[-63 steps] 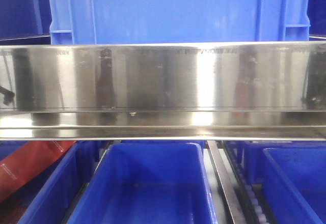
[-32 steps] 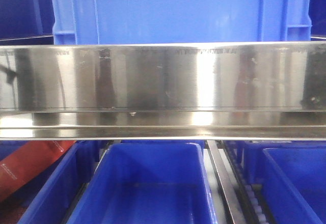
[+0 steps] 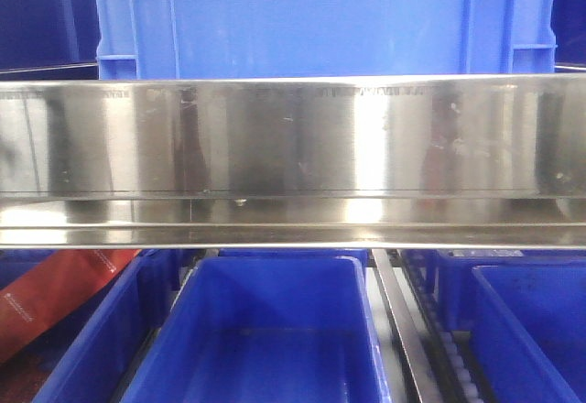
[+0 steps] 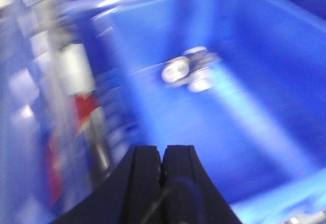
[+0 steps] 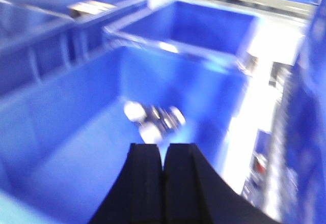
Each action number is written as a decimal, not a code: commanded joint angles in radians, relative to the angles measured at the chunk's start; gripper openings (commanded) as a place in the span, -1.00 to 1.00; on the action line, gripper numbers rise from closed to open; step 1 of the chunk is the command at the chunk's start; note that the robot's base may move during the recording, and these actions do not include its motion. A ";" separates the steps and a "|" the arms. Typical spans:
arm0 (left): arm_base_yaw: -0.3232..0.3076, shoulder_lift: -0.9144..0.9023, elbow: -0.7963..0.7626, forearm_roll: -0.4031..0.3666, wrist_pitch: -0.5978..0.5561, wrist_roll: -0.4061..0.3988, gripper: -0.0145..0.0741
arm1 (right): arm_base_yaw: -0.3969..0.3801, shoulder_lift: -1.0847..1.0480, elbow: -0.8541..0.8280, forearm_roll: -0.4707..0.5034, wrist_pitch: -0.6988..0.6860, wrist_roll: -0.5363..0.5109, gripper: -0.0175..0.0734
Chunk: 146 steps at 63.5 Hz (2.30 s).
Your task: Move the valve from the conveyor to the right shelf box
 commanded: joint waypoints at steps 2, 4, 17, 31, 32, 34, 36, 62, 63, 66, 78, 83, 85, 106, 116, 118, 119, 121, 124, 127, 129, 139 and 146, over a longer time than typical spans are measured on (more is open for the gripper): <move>0.010 -0.121 0.160 0.009 -0.133 -0.011 -0.92 | -0.006 -0.096 0.149 -0.007 -0.095 0.001 -0.96; 0.010 -0.153 0.209 0.014 -0.164 -0.011 -0.92 | -0.006 -0.129 0.202 -0.007 -0.127 0.001 -0.96; 0.010 -0.428 0.606 0.016 -0.434 -0.011 -0.92 | -0.006 -0.331 0.503 -0.007 -0.311 0.001 -0.96; 0.010 -0.697 0.984 0.016 -0.692 -0.011 -0.92 | -0.006 -0.535 0.783 -0.007 -0.413 0.001 -0.96; 0.010 -0.713 1.005 0.016 -0.708 -0.011 -0.92 | -0.006 -0.546 0.805 -0.007 -0.416 0.001 -0.96; 0.010 -0.748 1.055 0.016 -0.740 -0.011 -0.92 | -0.006 -0.572 0.841 -0.007 -0.423 0.001 -0.97; 0.010 -0.780 1.102 0.013 -0.772 -0.011 -0.92 | -0.006 -0.591 0.870 -0.007 -0.428 0.001 -0.97; 0.010 -0.916 1.344 0.005 -0.900 -0.011 -0.92 | -0.006 -0.746 1.127 -0.007 -0.553 0.001 -0.97; 0.010 -0.916 1.344 0.005 -0.900 -0.011 -0.92 | -0.006 -0.746 1.127 -0.007 -0.553 0.001 -0.97; 0.010 -0.916 1.344 0.005 -0.902 -0.011 -0.92 | -0.006 -0.745 1.127 -0.007 -0.555 0.001 -0.97; 0.010 -0.916 1.344 0.005 -0.902 -0.011 -0.92 | -0.006 -0.745 1.127 -0.007 -0.551 0.001 -0.97; 0.010 -0.916 1.344 0.005 -0.902 -0.011 -0.92 | -0.006 -0.745 1.127 -0.007 -0.551 0.001 -0.97; 0.010 -0.916 1.344 0.005 -0.902 -0.011 -0.92 | -0.006 -0.745 1.127 -0.007 -0.551 0.001 -0.97; 0.010 -0.916 1.346 0.005 -0.902 -0.011 -0.92 | -0.006 -0.745 1.127 -0.007 -0.551 0.001 -0.97; 0.057 -0.960 1.351 0.013 -0.891 -0.011 -0.92 | -0.006 -0.745 1.127 -0.007 -0.551 0.001 -0.97; 0.076 -0.976 1.357 0.013 -0.886 -0.011 -0.92 | -0.006 -0.745 1.127 -0.007 -0.551 0.001 -0.97; 0.087 -0.984 1.360 0.017 -0.886 -0.011 -0.92 | -0.006 -0.745 1.127 -0.007 -0.551 0.001 -0.97; 0.110 -1.003 1.370 0.027 -0.886 -0.011 -0.92 | -0.006 -0.745 1.127 -0.007 -0.551 0.001 -0.97; 0.153 -1.046 1.392 0.034 -0.886 -0.011 -0.92 | -0.006 -0.745 1.127 -0.007 -0.551 0.001 -0.97; 0.195 -1.083 1.424 0.034 -0.886 -0.011 -0.92 | -0.006 -0.745 1.127 -0.007 -0.551 0.001 -0.97; 0.217 -1.108 1.445 0.034 -0.886 -0.011 -0.92 | -0.006 -0.745 1.127 -0.007 -0.551 0.001 -0.97; 0.273 -1.262 1.594 0.028 -0.917 -0.011 -0.92 | -0.006 -0.745 1.127 -0.007 -0.551 0.001 -0.97; 0.273 -1.283 1.705 0.028 -0.999 -0.011 -0.92 | -0.006 -0.745 1.127 -0.007 -0.551 0.001 -0.97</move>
